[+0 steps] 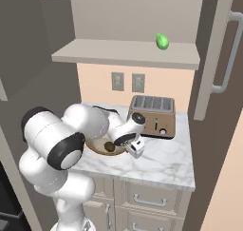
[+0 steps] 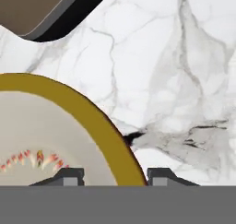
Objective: Pick the kiwi from the cabinet and place it in the bowl. Then pick the bowl and place it in the sink. Then turn on the sink facuet.
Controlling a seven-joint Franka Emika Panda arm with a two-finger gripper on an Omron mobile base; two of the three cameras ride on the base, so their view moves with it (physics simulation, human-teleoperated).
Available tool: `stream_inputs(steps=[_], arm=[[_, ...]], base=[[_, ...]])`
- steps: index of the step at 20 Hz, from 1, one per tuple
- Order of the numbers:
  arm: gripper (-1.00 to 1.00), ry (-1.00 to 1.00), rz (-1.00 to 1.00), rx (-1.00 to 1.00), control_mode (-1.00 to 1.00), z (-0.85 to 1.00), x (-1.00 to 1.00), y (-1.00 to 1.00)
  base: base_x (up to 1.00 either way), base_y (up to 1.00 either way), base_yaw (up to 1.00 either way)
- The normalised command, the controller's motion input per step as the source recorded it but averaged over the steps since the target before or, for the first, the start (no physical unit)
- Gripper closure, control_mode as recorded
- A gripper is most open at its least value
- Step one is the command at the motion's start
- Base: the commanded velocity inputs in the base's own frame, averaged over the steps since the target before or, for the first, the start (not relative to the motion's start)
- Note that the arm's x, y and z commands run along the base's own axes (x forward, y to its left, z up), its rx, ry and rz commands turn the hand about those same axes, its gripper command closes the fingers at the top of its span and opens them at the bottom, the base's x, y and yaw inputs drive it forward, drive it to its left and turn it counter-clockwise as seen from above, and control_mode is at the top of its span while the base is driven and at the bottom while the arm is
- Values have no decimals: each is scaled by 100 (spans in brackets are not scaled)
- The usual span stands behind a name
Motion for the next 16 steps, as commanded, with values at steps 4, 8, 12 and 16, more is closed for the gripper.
stream_inputs(steps=[4, 8, 12, 16], arm=[[100, 0, 0, 8, -100, 50, -68, 4], [100, 0, 0, 8, -100, 95, -80, 1], [100, 0, 0, 11, -100, 100, -88, 1], [100, -12, 0, 14, -100, 100, -91, 4]], base=[[0, 0, 0], [0, 0, 0], [0, 0, 0], [0, 0, 0]])
